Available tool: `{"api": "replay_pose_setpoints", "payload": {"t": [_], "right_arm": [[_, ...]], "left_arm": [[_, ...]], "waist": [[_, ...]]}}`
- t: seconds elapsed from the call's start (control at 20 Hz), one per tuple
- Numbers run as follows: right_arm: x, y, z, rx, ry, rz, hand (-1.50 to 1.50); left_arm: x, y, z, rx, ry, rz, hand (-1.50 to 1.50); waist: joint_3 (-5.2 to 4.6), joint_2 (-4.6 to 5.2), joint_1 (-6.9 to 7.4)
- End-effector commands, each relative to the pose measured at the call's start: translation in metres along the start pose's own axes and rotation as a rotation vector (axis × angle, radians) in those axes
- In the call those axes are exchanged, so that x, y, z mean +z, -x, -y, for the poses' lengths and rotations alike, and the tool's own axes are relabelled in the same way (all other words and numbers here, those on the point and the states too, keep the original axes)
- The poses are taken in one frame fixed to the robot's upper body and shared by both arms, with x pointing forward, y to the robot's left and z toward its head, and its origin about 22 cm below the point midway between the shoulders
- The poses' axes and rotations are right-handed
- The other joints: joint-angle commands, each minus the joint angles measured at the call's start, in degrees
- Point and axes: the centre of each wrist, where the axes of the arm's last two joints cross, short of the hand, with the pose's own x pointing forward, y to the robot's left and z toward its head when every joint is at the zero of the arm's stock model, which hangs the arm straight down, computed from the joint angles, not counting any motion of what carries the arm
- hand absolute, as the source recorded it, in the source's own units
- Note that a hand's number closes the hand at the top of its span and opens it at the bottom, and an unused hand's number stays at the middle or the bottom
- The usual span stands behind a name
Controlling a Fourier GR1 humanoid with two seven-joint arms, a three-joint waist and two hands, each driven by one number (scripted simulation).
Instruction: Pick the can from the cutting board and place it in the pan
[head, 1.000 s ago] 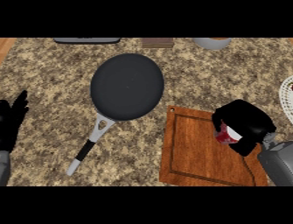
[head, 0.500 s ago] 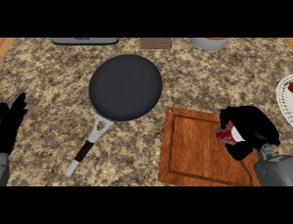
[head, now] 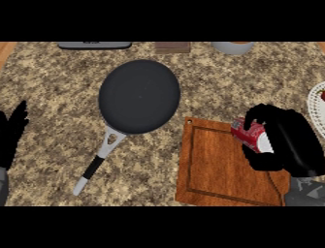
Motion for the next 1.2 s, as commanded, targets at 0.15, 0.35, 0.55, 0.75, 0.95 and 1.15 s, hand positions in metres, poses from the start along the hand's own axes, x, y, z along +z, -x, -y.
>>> {"api": "replay_pose_setpoints", "payload": {"t": [0.15, 0.35, 0.55, 0.75, 0.95, 1.15], "right_arm": [[-0.021, -0.061, 0.031, -0.112, 0.108, 0.082, 1.5], [-0.051, -0.08, 0.031, -0.175, 0.124, 0.066, 1.5], [-0.077, -0.11, 0.002, -0.237, 0.111, 0.055, 1.5], [-0.12, -0.102, -0.001, -0.331, 0.081, 0.012, 1.5], [-0.151, -0.121, -0.021, -0.36, 0.068, -0.018, 1.5], [-0.165, -0.125, -0.053, -0.362, 0.05, -0.062, 1.5]], "left_arm": [[-0.004, -0.003, -0.006, -0.009, 0.012, 0.011, 0.0], [0.001, -0.018, 0.024, 0.002, 0.015, 0.008, 0.0], [-0.001, 0.007, 0.006, -0.002, 0.02, 0.023, 0.0], [-0.009, -0.014, 0.013, 0.006, 0.037, 0.013, 0.0], [0.001, 0.003, 0.036, -0.014, 0.037, 0.034, 0.0], [-0.009, -0.022, 0.019, -0.017, 0.042, 0.027, 0.0]], "waist": [[0.02, 0.21, 0.77], [0.05, 0.24, 1.1], [0.03, 0.37, 1.42], [0.06, 0.44, 1.52], [0.05, 0.75, 2.75], [0.07, 0.95, 3.63]]}}
